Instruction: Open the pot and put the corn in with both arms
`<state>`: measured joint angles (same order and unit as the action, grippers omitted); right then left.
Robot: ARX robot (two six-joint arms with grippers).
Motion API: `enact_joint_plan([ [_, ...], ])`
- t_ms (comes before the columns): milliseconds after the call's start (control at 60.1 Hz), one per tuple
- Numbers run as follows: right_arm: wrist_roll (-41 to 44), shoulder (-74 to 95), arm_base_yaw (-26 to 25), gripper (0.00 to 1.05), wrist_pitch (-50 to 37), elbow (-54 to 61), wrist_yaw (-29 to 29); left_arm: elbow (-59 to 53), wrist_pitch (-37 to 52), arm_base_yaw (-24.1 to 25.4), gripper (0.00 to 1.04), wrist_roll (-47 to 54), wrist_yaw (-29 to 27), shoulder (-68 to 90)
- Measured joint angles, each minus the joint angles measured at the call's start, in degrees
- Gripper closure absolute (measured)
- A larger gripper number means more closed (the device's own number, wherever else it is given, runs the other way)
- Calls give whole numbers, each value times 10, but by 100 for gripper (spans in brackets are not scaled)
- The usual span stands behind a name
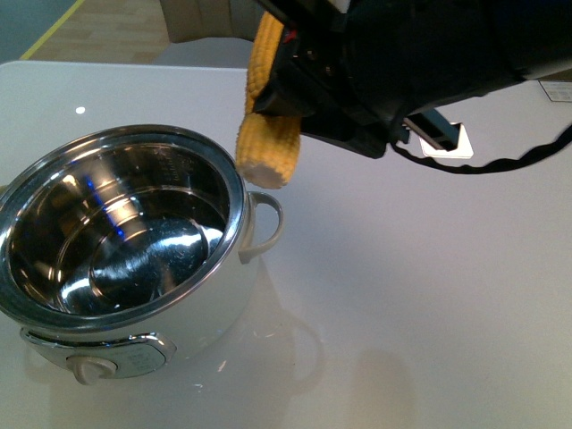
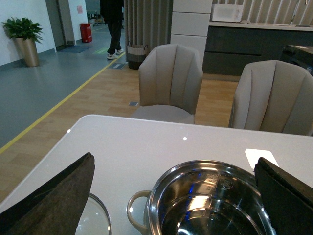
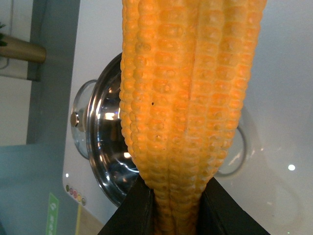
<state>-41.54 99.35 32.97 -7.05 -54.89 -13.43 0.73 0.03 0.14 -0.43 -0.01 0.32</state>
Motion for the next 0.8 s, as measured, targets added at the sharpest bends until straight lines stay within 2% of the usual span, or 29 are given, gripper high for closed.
enact_joint_plan([
  [366,-52,79,40,91,-3,-71,-23,0,0,0,7,0,0,0],
  [798,-67,146,82,91,17,-117,-31,0,0,0,7,0,0,0],
])
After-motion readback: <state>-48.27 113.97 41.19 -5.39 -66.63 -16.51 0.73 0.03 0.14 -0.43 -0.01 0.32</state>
